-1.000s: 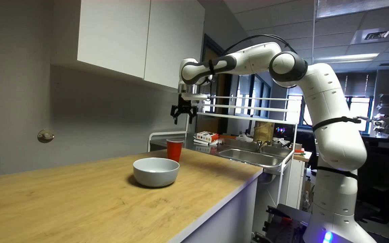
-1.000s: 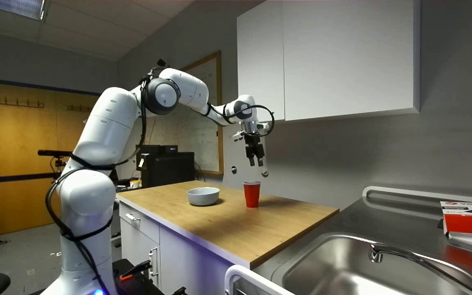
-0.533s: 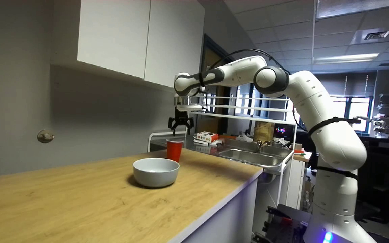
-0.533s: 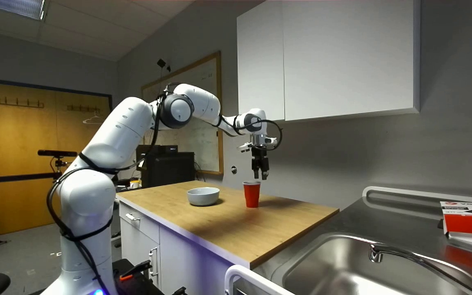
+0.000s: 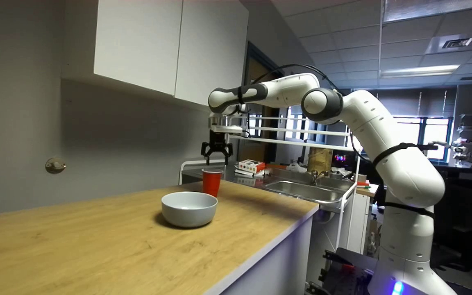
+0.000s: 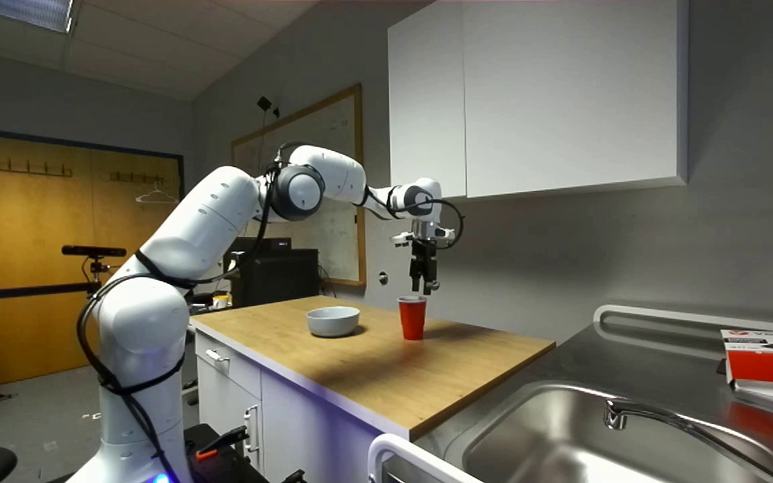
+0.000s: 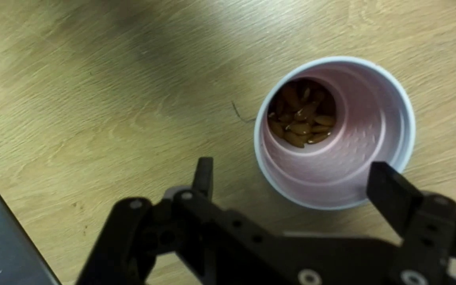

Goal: Pour the contents from the orange cup into the gray bowl

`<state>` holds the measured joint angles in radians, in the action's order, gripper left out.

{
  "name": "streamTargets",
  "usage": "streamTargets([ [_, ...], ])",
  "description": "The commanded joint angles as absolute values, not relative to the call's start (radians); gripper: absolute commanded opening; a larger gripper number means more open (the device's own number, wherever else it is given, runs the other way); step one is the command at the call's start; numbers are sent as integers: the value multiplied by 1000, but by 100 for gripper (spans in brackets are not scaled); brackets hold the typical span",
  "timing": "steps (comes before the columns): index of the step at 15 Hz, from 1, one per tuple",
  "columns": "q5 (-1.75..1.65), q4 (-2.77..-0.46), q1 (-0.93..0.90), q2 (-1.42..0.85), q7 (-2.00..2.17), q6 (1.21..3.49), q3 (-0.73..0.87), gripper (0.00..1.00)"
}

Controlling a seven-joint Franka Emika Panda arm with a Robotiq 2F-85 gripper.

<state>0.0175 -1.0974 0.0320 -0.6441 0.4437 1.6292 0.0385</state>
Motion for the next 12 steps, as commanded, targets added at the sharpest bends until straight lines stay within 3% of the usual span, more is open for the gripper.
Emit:
streamTargets([
  [1,58,-986,36,-695,432,1537,47,100],
  [12,40,-860,44,-756,436,1362,39,100],
])
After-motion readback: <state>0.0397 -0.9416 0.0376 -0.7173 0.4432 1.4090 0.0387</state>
